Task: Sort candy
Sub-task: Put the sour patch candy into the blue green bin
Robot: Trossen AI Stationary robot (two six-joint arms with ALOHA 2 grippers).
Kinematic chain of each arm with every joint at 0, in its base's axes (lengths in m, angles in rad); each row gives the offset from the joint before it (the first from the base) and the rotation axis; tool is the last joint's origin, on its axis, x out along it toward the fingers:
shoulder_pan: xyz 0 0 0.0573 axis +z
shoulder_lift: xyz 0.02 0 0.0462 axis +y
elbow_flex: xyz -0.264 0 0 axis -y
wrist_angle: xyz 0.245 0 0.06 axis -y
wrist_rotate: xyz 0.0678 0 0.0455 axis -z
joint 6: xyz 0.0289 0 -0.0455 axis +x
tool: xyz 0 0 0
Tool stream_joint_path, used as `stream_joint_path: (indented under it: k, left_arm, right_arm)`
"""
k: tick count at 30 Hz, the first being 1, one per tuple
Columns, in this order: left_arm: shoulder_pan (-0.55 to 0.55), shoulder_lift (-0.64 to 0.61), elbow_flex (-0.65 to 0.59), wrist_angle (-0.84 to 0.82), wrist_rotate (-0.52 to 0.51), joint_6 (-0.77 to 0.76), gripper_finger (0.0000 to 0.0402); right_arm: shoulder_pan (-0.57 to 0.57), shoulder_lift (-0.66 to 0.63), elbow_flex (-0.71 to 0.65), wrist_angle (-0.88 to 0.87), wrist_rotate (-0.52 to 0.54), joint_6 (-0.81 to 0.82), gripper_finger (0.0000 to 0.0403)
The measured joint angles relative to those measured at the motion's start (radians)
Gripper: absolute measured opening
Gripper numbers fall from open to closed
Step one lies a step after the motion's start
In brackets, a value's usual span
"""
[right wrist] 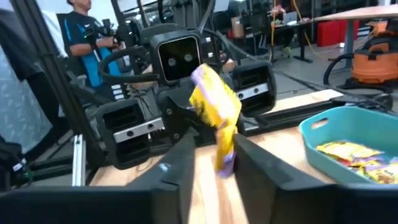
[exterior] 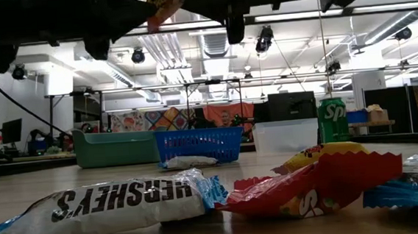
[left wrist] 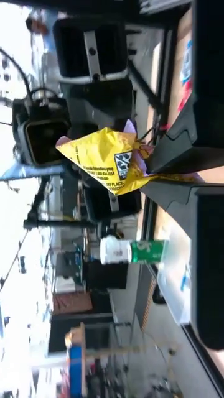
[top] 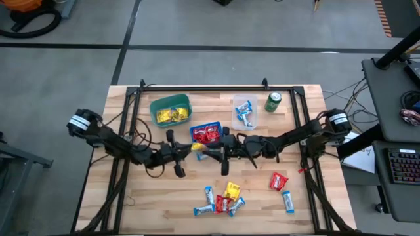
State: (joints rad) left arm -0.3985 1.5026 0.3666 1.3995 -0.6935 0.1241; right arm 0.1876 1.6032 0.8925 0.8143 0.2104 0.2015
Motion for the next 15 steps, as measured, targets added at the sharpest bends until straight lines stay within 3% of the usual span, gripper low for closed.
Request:
stream_joint_path:
  k: [3,9,12,15]
  left_arm:
    - [0.0,-0.081,-0.013,-0.072,-0.081,-0.038,0.0001]
    - [0.013,-0.301,-0.067,-0.285,-0.355,-0.091,0.0]
    - [0.059,-0.423,-0.093,-0.408,-0.359,-0.14,0.0]
    - [0.151,-0.549,-0.104,-0.607,-0.271,-0.235,0.0]
  right_arm:
    - [-0.011,-0.026,0.0,-0.001,0.0,-0.002,0.0144]
    - [-0.022,-0.054,0.0,-0.062,-0.001,0.01,0.0199]
    - [-0.024,-0.057,0.0,-0.084,0.0,0.032,0.0209]
    - [-0.024,-0.057,0.0,-0.109,0.001,0.041,0.021]
